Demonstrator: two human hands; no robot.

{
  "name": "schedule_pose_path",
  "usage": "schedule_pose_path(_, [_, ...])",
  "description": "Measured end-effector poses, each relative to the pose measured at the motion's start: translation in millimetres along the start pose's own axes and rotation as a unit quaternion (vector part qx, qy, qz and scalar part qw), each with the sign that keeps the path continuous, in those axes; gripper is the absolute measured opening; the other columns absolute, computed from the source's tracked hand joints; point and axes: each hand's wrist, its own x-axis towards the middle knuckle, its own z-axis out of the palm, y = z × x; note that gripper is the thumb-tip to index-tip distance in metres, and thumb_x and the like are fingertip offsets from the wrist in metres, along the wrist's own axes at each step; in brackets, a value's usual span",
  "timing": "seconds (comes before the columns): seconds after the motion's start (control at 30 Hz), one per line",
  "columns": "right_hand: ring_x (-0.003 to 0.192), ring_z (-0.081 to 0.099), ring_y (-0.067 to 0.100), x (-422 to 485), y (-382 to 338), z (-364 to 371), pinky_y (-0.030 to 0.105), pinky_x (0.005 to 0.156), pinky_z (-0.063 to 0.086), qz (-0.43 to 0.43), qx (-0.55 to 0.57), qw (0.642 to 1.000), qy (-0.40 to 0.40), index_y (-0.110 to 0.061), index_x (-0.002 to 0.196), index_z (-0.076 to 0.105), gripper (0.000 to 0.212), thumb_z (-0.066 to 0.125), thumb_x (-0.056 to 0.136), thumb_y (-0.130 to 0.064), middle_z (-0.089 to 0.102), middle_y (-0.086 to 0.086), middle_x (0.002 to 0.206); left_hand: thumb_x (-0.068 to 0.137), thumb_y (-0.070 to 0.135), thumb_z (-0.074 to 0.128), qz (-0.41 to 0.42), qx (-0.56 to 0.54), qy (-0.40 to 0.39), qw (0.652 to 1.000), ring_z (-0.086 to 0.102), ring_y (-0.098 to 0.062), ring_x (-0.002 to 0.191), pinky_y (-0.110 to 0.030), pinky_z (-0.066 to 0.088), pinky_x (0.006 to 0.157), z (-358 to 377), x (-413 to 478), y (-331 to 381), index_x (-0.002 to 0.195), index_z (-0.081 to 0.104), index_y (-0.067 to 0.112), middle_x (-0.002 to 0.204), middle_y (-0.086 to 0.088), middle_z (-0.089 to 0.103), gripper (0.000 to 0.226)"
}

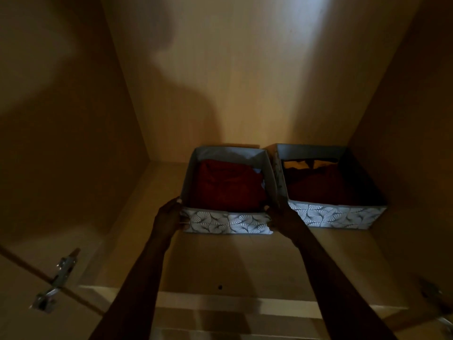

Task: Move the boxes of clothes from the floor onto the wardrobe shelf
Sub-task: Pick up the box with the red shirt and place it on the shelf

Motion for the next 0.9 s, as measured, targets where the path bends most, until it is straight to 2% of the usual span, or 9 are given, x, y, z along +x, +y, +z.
schedule_pose_path(0.1, [0.086,0.069,0.03,5.6,2.4,4.2,0.049,0.084,0.057,-0.01,-0.025,0.999,0.022,-0.022,0.139,0.041,0.054,0.059,0.093,-0.044,0.07,0.016,0.098,0.101,0.027,0.049,0.012,-0.009,0.008,1.0,0.064,-0.027,0.072,-0.035,0.053,0.065,5.2,7.3,2.0,0.129,0.058,0.015,0.094,-0.016,0.068,0.032])
schedule_pose_path(0.2, [0.099,0.068,0.037,16.2,4.2,6.6,0.054,0.09,0.055,-0.019,-0.073,0.996,0.037,-0.025,0.143,0.038,0.058,0.054,0.093,-0.051,0.068,0.021,0.114,0.1,0.028,0.051,0.014,-0.009,0.012,1.0,0.064,-0.03,0.077,-0.042,0.055,0.074,9.5,15.3,3.9,0.13,0.058,0.017,0.09,-0.014,0.068,0.032])
schedule_pose_path(0.3, [0.099,0.068,0.036,20.5,-3.3,8.9,0.044,0.083,0.056,-0.023,-0.088,0.994,0.053,-0.021,0.146,0.036,0.056,0.051,0.098,-0.044,0.067,0.022,0.115,0.099,0.025,0.054,0.015,-0.007,0.016,1.0,0.064,-0.029,0.076,-0.046,0.054,0.078,12.4,25.4,3.2,0.121,0.061,0.022,0.086,-0.013,0.068,0.023])
schedule_pose_path(0.37, [0.098,0.067,0.033,27.0,-3.5,8.8,0.041,0.084,0.054,-0.022,-0.105,0.993,0.052,-0.017,0.15,0.034,0.058,0.05,0.099,-0.039,0.065,0.023,0.12,0.1,0.029,0.053,0.017,-0.015,0.016,1.0,0.062,-0.028,0.069,-0.042,0.054,0.073,16.4,28.1,5.4,0.118,0.063,0.017,0.082,-0.013,0.067,0.024])
schedule_pose_path(0.53, [0.092,0.057,0.024,32.3,-6.1,8.0,0.048,0.091,0.05,-0.021,-0.083,0.994,0.073,-0.01,0.144,0.041,0.061,0.051,0.097,-0.048,0.063,0.026,0.125,0.1,0.027,0.052,0.033,-0.051,0.013,0.998,0.057,-0.025,0.063,-0.034,0.051,0.067,23.7,31.1,7.9,0.112,0.059,0.017,0.076,-0.012,0.06,0.017])
schedule_pose_path(0.67, [0.097,0.066,0.034,26.0,-6.5,9.7,0.044,0.081,0.052,-0.04,-0.079,0.993,0.077,-0.015,0.147,0.036,0.063,0.05,0.097,-0.049,0.066,0.022,0.119,0.099,0.032,0.053,0.033,-0.056,0.008,0.998,0.062,-0.027,0.076,-0.045,0.054,0.079,23.1,34.1,3.1,0.104,0.065,0.016,0.086,-0.014,0.064,0.02])
schedule_pose_path(0.77, [0.1,0.068,0.036,12.4,0.0,13.1,0.05,0.088,0.054,-0.05,-0.08,0.99,0.103,-0.016,0.147,0.036,0.063,0.051,0.096,-0.05,0.069,0.02,0.112,0.097,0.044,0.052,0.018,-0.014,0.006,1.0,0.068,-0.029,0.086,-0.046,0.056,0.084,16.5,37.0,-13.9,0.094,0.068,0.029,0.101,-0.011,0.069,0.022])
schedule_pose_path(0.83, [0.099,0.068,0.036,0.1,8.2,20.1,0.052,0.09,0.053,-0.062,-0.083,0.987,0.122,-0.022,0.152,0.023,0.068,0.051,0.096,-0.047,0.066,0.018,0.118,0.097,0.038,0.053,0.0,0.033,-0.001,0.999,0.068,-0.026,0.092,-0.04,0.057,0.078,10.9,33.6,-25.9,0.116,0.063,0.02,0.118,-0.013,0.066,0.029])
schedule_pose_path(0.9, [0.106,0.066,0.039,-13.7,20.4,30.9,0.056,0.091,0.053,-0.071,-0.073,0.987,0.123,-0.031,0.151,0.014,0.076,0.052,0.091,-0.058,0.057,0.017,0.136,0.097,0.025,0.055,-0.001,0.107,-0.017,0.994,0.063,-0.028,0.105,-0.037,0.057,0.076,8.1,25.5,-34.3,0.136,0.049,0.011,0.134,-0.012,0.055,0.042])
